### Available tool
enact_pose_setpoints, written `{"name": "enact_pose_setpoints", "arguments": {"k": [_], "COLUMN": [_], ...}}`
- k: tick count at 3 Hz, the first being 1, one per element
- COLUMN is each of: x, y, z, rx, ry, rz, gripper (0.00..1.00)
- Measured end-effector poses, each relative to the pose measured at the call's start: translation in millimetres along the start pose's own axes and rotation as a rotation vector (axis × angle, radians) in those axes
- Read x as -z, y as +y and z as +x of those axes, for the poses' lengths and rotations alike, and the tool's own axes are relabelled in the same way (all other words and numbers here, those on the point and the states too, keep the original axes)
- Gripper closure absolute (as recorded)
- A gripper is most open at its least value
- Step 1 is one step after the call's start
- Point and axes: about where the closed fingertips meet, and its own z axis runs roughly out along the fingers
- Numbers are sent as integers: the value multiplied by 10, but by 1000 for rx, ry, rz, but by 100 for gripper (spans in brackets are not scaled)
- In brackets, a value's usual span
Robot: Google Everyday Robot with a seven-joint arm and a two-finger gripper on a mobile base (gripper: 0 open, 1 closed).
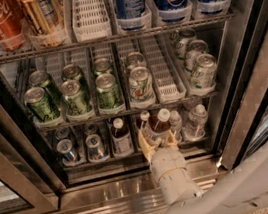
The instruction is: Pick blue plastic bottle from bottom shelf of fridge
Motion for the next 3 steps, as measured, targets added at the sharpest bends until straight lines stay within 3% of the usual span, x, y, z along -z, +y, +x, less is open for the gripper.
{"name": "enact_pose_setpoints", "arguments": {"k": [2, 3], "x": [82, 92], "y": [-41, -29], "z": [-115, -136], "rx": [-83, -106], "ry": [5, 7], "rz": [-128, -161], "gripper": [100, 100]}}
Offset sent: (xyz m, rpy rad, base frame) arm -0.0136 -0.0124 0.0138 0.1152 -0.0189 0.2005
